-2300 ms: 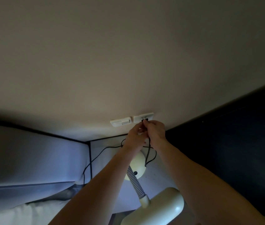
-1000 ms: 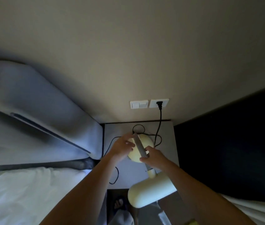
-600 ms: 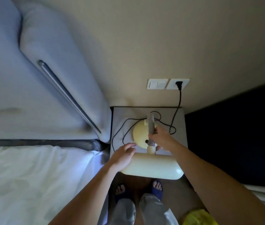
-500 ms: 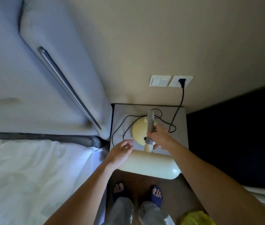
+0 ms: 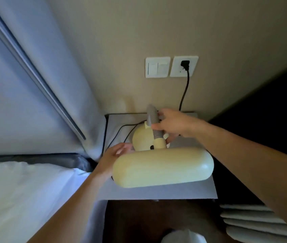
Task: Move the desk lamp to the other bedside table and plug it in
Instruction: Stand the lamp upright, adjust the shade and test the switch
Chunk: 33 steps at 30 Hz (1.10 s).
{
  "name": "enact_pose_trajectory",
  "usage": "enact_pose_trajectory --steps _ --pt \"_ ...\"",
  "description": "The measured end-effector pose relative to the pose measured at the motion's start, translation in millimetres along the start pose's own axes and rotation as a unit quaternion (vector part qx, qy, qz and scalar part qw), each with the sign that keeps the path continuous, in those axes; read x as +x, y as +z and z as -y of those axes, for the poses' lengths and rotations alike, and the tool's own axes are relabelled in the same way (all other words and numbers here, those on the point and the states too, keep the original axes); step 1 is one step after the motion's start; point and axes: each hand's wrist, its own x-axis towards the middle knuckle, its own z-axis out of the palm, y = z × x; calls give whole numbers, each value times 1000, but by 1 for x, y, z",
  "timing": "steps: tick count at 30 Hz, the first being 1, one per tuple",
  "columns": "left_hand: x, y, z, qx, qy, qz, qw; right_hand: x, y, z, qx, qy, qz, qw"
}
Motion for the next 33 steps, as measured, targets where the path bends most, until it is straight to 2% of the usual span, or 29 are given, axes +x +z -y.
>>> enact_pose_trajectory --steps 2,3,5,6,7,9,10,12,14,17,20,25,33 --pt "33 24 43 65 60 -20 996 -7 -12 -1 -89 -49 -31 994" --pt "50 36 66 131 104 -17 986 -16 -19 -1 -143 -85 -65 984" --pt "78 69 106 197 187 -53 961 -39 -27 -9 -225 -176 -142 948" --pt "84 83 121 208 220 -61 951 -54 -25 -17 -249 -231 -174 924" --pt "88 95 133 264 256 -70 927 -70 -20 -25 -269 -282 -202 898" --pt "93 117 147 383 265 -84 881 -96 -1 -41 -305 -367 -249 843" --pt "92 123 146 402 301 -144 853 -107 12 -52 -327 -402 -270 811" --pt "94 124 149 396 367 -181 822 -116 37 -74 -393 -455 -285 747" --pt "103 122 158 399 369 -180 820 -118 61 -96 -470 -469 -282 693" --pt "106 122 163 398 360 -170 827 -116 81 -117 -541 -447 -308 643" --pt "102 121 162 401 363 -167 825 -111 88 -127 -560 -434 -342 617" --pt "102 124 163 416 359 -188 814 -99 86 -129 -543 -446 -381 601" --pt "97 126 162 427 343 -192 814 -99 66 -119 -589 -507 -365 512"
